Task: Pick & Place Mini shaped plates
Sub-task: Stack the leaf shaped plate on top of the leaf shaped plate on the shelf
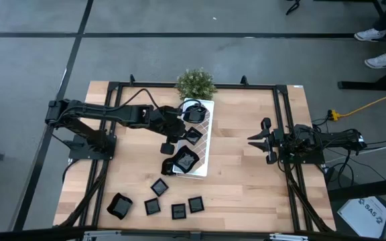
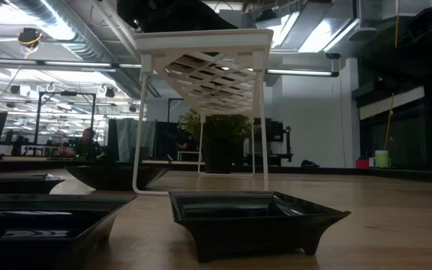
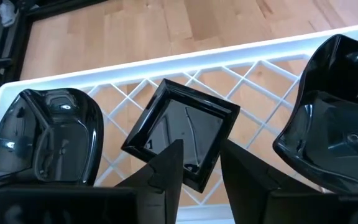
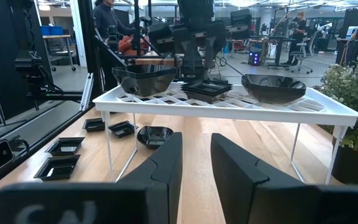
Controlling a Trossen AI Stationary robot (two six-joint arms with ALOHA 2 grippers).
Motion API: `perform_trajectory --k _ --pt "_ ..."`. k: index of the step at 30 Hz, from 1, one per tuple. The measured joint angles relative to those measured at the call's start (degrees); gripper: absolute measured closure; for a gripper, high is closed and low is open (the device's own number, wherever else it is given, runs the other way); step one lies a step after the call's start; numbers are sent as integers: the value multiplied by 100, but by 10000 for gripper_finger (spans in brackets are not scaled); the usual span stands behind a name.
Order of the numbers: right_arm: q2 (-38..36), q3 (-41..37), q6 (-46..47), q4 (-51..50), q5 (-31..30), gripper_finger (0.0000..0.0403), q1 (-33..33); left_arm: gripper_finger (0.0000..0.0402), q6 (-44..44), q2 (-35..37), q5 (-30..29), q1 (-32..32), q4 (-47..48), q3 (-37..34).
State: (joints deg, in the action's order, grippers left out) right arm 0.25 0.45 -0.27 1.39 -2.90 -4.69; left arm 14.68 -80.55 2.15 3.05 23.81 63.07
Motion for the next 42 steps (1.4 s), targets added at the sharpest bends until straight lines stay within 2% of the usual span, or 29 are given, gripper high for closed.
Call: perform_trajectory --k 7,13,21,29,42 --pt "-2 0 0 2 0 318 0 283 136 76 -74 0 66 0" --pt "-1 0 1 2 0 318 2 289 19 515 -88 0 423 0" --pt "0 0 0 0 0 318 2 294 -789 1090 -75 -63 1385 0" --pt "-2 0 1 1 0 318 2 289 -1806 1141 -66 -536 2328 0" --pt "-2 0 0 0 0 318 2 288 -3161 1134 -114 -1840 1389 -1069"
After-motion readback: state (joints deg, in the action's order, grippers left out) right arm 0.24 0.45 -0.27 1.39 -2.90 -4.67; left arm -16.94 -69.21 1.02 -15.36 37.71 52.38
